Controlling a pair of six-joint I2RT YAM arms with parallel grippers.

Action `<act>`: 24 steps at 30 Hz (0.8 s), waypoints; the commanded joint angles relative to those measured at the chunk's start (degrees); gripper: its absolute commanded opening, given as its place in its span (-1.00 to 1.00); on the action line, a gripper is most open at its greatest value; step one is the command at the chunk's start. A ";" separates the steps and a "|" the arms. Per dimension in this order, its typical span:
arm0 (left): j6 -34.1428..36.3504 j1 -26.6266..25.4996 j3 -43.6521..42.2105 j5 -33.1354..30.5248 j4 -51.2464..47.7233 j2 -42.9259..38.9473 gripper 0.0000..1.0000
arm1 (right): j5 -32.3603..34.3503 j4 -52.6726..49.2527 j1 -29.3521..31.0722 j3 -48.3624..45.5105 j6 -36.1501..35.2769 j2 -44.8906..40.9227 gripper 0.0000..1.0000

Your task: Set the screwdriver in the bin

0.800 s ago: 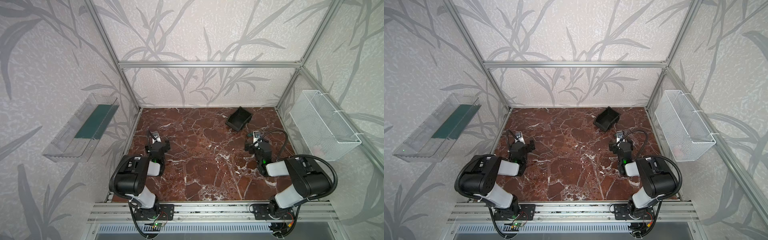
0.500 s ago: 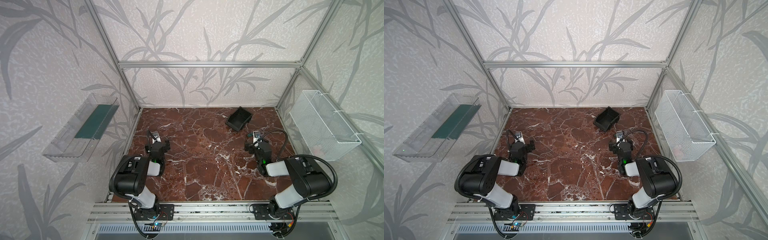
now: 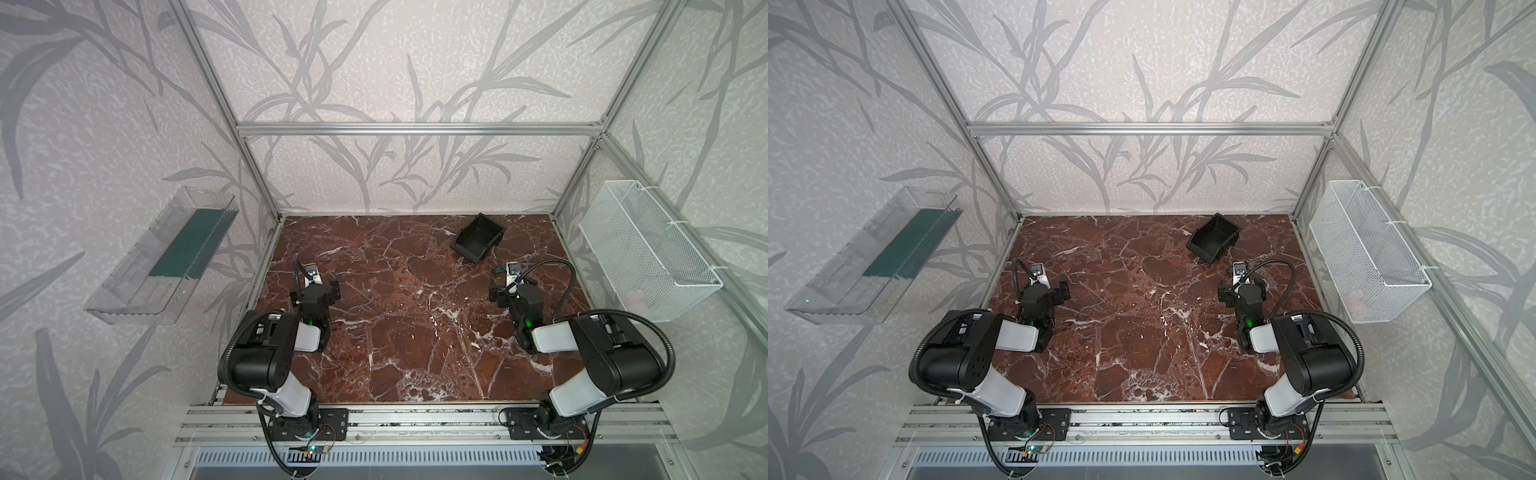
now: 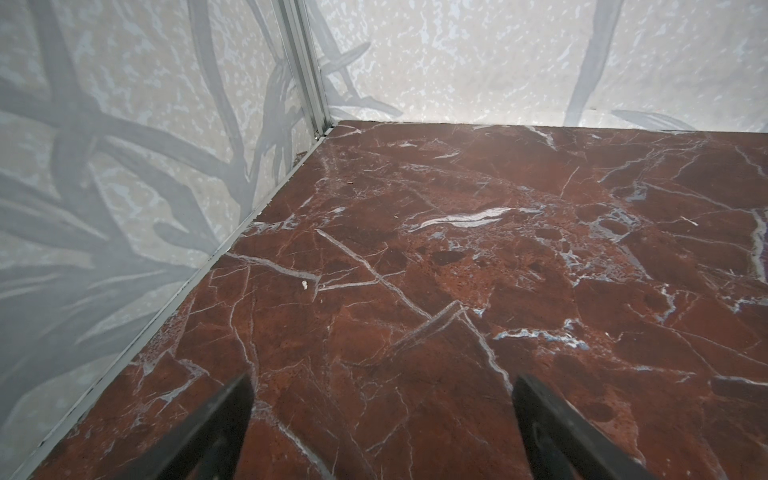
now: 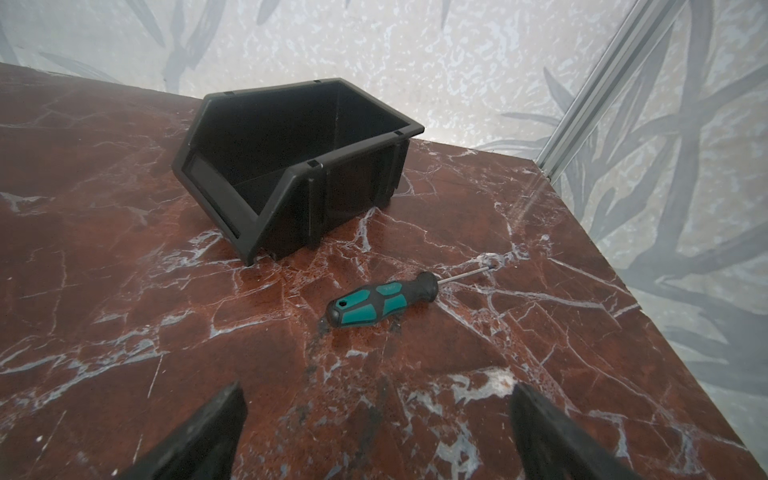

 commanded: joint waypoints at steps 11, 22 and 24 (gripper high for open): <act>-1.57 1.24 1.36 -1.77 -1.00 -1.93 0.99 | 4.87 -14.48 1.82 3.54 -1.25 -13.53 0.98; -7.15 -3.75 14.66 4.53 -46.69 -28.37 0.99 | -7.52 -40.02 1.19 17.57 23.59 -22.26 0.98; -6.44 -6.14 17.90 9.71 -51.65 -30.15 0.99 | -6.54 -43.19 1.21 20.54 27.06 -20.36 0.98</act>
